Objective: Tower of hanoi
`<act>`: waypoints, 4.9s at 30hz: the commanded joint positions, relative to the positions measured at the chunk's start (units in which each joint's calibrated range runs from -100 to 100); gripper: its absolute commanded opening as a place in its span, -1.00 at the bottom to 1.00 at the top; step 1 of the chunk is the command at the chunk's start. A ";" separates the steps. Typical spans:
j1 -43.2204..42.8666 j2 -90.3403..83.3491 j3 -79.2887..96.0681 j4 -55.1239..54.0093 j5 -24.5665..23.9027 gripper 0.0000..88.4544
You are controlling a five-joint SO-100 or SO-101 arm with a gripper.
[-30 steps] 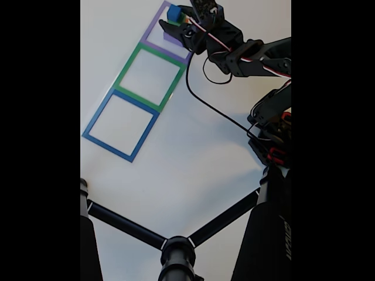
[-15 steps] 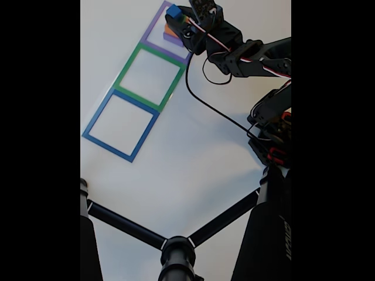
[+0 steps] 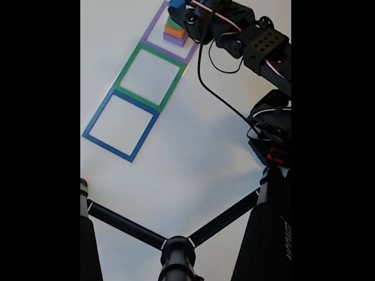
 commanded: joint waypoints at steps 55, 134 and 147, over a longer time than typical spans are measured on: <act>-22.50 -14.59 12.65 -1.64 0.54 -1.00; -23.55 59.61 26.56 -95.32 0.54 -0.68; -18.66 0.83 34.47 -44.23 0.54 -1.00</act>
